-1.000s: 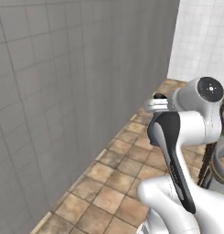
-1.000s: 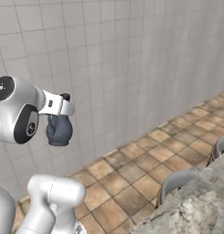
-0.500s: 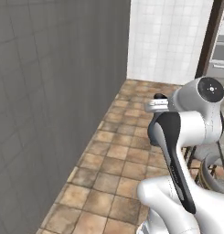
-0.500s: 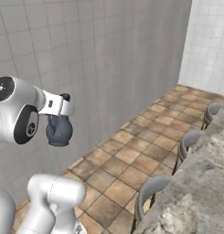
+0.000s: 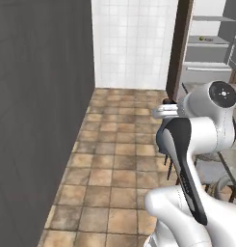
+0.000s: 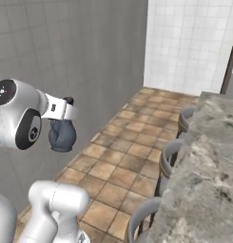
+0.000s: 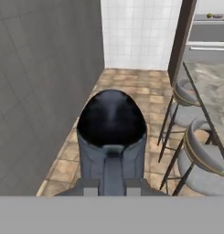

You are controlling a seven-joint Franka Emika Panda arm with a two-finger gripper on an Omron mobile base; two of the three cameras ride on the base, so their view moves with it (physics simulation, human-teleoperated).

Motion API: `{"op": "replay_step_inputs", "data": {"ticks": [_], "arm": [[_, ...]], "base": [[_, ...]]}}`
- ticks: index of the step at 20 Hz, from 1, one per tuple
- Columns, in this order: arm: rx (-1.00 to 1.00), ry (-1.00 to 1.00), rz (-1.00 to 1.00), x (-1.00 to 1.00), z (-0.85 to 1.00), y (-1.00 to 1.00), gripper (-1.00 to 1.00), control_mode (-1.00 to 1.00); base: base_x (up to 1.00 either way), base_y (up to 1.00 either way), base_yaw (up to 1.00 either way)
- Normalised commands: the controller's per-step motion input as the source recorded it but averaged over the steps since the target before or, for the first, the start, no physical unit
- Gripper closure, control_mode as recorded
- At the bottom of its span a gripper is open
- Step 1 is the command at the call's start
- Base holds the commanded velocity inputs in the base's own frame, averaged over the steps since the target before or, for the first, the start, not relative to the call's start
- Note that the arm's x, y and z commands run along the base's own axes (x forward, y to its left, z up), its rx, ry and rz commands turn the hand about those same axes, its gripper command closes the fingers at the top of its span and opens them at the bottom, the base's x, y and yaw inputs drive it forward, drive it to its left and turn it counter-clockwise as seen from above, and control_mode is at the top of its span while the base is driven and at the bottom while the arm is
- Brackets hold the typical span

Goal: Move the pork chop and lemon from the top shelf to the second highest shelf to make space. Then, place the pitcher from the counter on the cleared top shelf.

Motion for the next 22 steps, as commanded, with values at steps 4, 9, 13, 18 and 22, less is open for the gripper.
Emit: {"op": "replay_step_inputs", "data": {"ticks": [4,9,13,18,22], "arm": [[0.0,0.0,0.0,0.0,0.0,0.0,1.0,1.0],[0.0,0.0,0.0,0.0,0.0,0.0,1.0,1.0],[0.0,0.0,0.0,0.0,0.0,0.0,1.0,1.0],[0.0,0.0,0.0,0.0,0.0,0.0,1.0,1.0],[0.0,0.0,0.0,0.0,0.0,0.0,1.0,1.0]], "base": [[0.67,0.49,-0.34],[0.66,0.45,-0.26],[0.9,0.6,-0.22],[1.0,0.37,-0.29],[0.99,0.13,-0.39]]}}
